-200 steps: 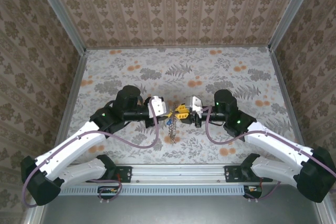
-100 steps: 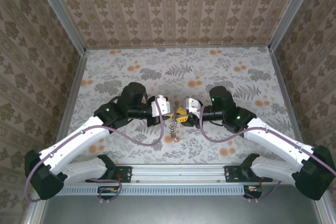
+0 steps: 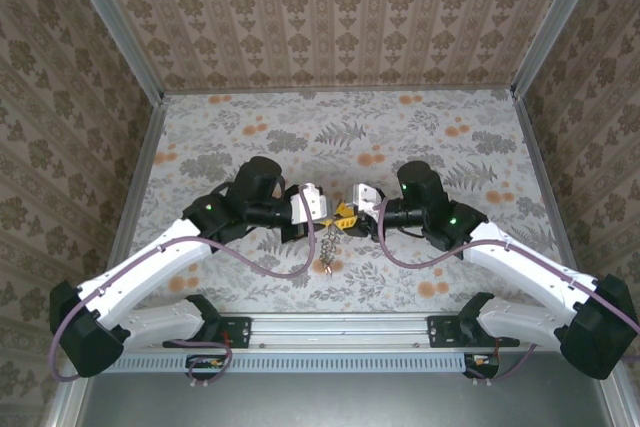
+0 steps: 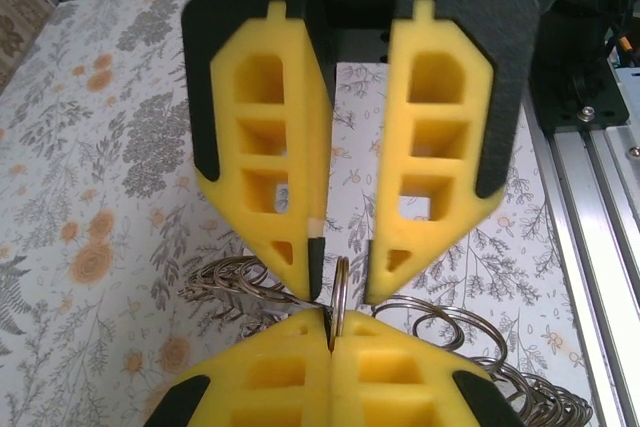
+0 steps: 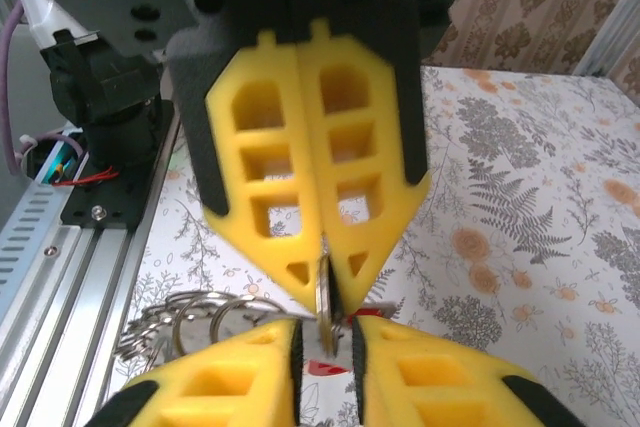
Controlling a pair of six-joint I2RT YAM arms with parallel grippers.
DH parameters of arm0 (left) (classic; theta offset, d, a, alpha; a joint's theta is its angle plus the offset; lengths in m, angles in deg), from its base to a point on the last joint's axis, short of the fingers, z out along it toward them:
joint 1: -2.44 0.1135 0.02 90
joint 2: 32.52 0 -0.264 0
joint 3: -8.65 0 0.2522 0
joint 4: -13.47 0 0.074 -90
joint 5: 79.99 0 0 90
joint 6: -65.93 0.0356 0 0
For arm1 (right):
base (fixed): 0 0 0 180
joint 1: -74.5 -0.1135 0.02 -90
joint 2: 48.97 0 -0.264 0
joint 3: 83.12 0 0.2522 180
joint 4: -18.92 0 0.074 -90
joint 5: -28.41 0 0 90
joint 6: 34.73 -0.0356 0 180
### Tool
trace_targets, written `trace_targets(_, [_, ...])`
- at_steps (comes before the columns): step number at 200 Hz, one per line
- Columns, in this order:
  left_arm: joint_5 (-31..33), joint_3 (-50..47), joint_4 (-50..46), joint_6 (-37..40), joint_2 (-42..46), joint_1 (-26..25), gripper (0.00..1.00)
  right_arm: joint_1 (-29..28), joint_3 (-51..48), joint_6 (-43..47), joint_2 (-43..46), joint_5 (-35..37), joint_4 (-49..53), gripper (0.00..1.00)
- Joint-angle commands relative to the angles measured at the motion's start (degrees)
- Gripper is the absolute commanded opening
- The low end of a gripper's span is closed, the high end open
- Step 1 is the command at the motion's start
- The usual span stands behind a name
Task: Put the keys on the keyring
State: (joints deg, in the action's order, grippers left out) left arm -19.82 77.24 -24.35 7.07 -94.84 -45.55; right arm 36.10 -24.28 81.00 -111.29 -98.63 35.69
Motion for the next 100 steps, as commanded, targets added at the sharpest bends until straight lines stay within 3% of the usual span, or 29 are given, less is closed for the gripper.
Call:
trace_targets(1, [-1.99, 2.5, 1.28, 1.24, -0.12, -0.37, 0.0, -0.1, 2.12, -0.49, -0.08, 0.17, -1.24, 0.2])
trace_targets(100, [-2.14, 2.49, 4.63, -1.0, -0.25, -0.35, 0.0, -0.91, 2.9, 0.74, -2.54, 1.42, 3.74, 0.17])
